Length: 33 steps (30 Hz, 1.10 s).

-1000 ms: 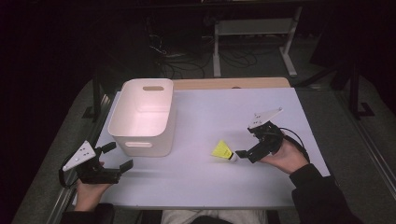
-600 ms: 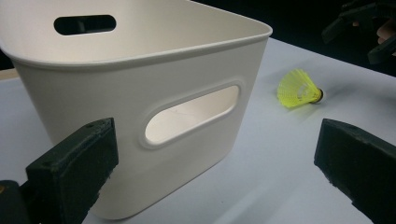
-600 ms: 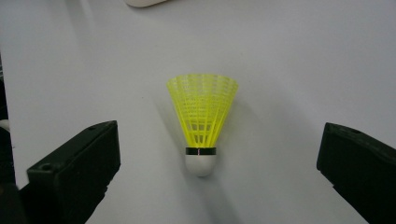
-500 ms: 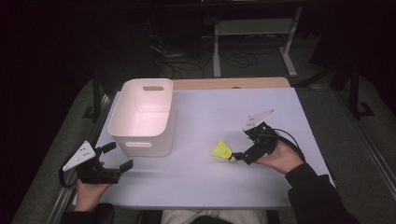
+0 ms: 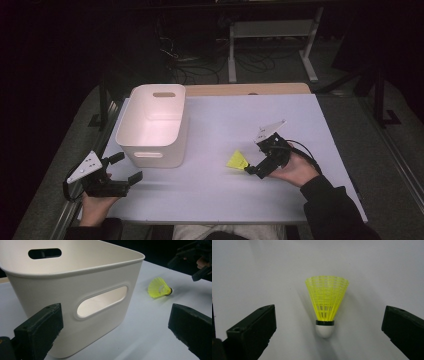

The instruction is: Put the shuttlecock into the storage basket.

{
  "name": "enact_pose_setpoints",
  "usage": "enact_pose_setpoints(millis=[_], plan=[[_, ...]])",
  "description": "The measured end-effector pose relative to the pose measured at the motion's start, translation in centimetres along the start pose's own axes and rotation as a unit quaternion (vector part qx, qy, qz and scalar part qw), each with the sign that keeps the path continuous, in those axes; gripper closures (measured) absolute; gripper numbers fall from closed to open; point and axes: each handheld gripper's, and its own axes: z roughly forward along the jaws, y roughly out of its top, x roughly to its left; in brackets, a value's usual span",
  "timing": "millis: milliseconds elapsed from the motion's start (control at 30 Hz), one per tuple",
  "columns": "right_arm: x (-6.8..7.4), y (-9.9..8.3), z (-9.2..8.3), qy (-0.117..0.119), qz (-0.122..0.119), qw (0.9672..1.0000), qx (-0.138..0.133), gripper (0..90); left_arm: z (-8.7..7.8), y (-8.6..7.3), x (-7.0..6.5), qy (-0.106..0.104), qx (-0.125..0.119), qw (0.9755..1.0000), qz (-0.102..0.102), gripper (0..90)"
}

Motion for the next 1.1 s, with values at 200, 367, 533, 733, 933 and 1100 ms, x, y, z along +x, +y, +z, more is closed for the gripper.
enact_pose_setpoints(millis=[200, 367, 533, 733, 933, 1100], plan=[[-0.1, -0.2, 0.8, 0.004, 0.002, 0.9999, 0.01, 0.0, 0.0, 0.0, 0.0, 0.0, -0.001, 1.0, -0.001, 0.0], [-0.4, -0.5, 1.4, 0.006, 0.004, 0.9998, 0.018, 0.0, 0.0, 0.0, 0.0, 0.0, -0.001, 1.0, -0.001, 0.0], [-0.6, -0.6, 2.1, 0.007, 0.001, 0.9996, 0.029, 0.0, 0.0, 0.0, 0.0, 0.0, -0.002, 1.0, -0.001, 0.0], [-0.7, -0.7, 2.6, 0.01, 0.001, 0.9993, 0.036, 0.0, 0.0, 0.0, 0.0, -0.001, -0.002, 1.0, -0.002, 0.0], [-0.9, -0.9, 3.0, 0.012, 0.003, 0.999, 0.042, 0.0, 0.0, 0.0, 0.0, -0.001, -0.002, 1.0, -0.002, 0.0], [-1.0, -1.0, 3.3, 0.014, 0.003, 0.9989, 0.046, 0.0, 0.0, 0.0, 0.0, -0.001, -0.001, 1.0, -0.001, 0.0]])
